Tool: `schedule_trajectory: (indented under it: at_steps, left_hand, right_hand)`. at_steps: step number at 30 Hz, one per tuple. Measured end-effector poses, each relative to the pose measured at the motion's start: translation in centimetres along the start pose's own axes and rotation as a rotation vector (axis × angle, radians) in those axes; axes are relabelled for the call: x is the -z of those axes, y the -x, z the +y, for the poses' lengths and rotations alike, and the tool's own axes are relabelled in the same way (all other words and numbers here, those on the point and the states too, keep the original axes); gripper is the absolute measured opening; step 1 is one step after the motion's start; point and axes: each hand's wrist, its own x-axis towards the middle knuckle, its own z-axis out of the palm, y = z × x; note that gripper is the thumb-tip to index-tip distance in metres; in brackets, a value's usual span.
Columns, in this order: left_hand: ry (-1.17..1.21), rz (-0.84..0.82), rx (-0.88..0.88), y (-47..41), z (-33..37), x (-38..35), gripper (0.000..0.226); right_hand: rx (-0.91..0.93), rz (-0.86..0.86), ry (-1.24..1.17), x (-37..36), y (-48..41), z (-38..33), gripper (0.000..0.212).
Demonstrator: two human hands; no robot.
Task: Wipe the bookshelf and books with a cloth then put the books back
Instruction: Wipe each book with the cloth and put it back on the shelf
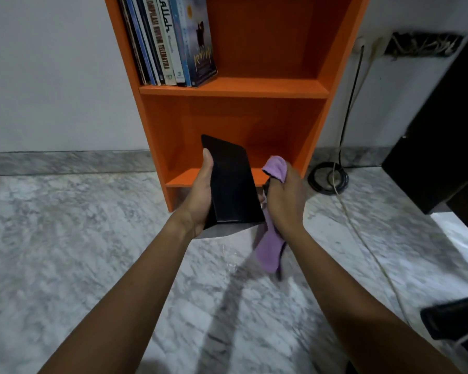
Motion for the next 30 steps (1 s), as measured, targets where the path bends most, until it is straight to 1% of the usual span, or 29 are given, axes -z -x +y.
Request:
schedule_trajectory:
  at_steps: [1, 2, 3, 5, 6, 7, 9, 11, 14, 16, 18, 20, 22, 23, 25, 27, 28, 30]
  left_hand:
    - [-0.008, 0.026, -0.027, -0.3, 0.0, -0.1, 0.066]
    - [0.002, 0.051, -0.039, -0.5, -0.1, -0.3, 0.067]
    - [0.016, 0.075, -0.032, -0.7, -0.2, -0.5, 0.072]
    - [0.048, 0.065, 0.020, -1.2, -0.7, -0.3, 0.089]
    - [0.084, 0.061, 0.047, -1.5, -0.9, 0.0, 0.093]
    - [0.139, 0.079, 0.071, -1.7, -1.0, 0.5, 0.094]
    - [0.308, 0.174, 0.105, -1.8, -0.9, 1.2, 0.089]
    - [0.490, 0.276, 0.114, -1.5, -0.1, 1.3, 0.092]
    - [0.629, 0.409, 0.049, -1.4, 0.8, 0.7, 0.081]
    - [0.663, 0.461, 0.064, -0.9, 0.9, -0.3, 0.077]
    - [0.690, 0.446, 0.075, -0.4, 0.9, -1.1, 0.078]
    - [0.721, 0.411, 0.060, -0.2, 0.9, -1.3, 0.081]
    - [0.779, 0.358, 0.041, -0.1, 1.1, -1.5, 0.081]
    - [0.805, 0.336, 0.033, -0.1, 1.0, -1.6, 0.081]
    - [0.836, 0.354, 0.004, -0.4, 1.0, -1.4, 0.081]
    - [0.864, 0.365, -0.038, -0.8, 1.2, -0.7, 0.084]
    - [0.888, 0.358, -0.061, -1.2, 1.5, -0.2, 0.087]
    - [0.906, 0.342, -0.087, -1.8, 1.9, 0.9, 0.094]
  right_hand:
    - [0.096, 0.008, 0.027, -0.1, 0.3, -0.6, 0.030]
    - [0.170, -0.044, 0.042, -0.5, 0.5, -1.2, 0.036]
    - [0.209, -0.146, 0.037, -1.0, 0.7, -1.9, 0.038]
    - [0.215, -0.360, 0.027, -2.5, 2.2, -2.9, 0.039]
    - [0.220, -0.409, 0.048, -3.2, 3.2, -3.0, 0.042]
    - [0.237, -0.422, 0.073, -3.7, 4.3, -2.9, 0.045]
    - [0.306, -0.376, 0.098, -4.0, 6.0, -2.7, 0.051]
    - [0.416, -0.310, 0.072, -4.0, 6.9, -2.3, 0.056]
    - [0.522, -0.198, 0.070, -3.9, 6.8, -1.1, 0.064]
    - [0.494, -0.101, 0.118, -3.8, 6.7, -0.4, 0.068]
    - [0.411, -0.051, 0.048, -3.6, 6.3, 0.0, 0.069]
    - [0.308, -0.045, -0.107, -3.5, 5.4, 0.1, 0.068]
    - [0.216, -0.059, -0.212, -3.5, 5.0, 0.0, 0.062]
    - [0.189, -0.081, -0.227, -3.6, 5.2, 0.0, 0.057]
    - [0.187, -0.136, -0.165, -4.0, 6.3, -0.2, 0.053]
    - [0.241, -0.205, -0.086, -4.5, 7.9, 0.0, 0.058]
    - [0.291, -0.237, -0.033, -4.6, 8.6, 0.5, 0.065]
    - [0.364, -0.308, 0.104, -4.6, 9.7, 2.3, 0.088]
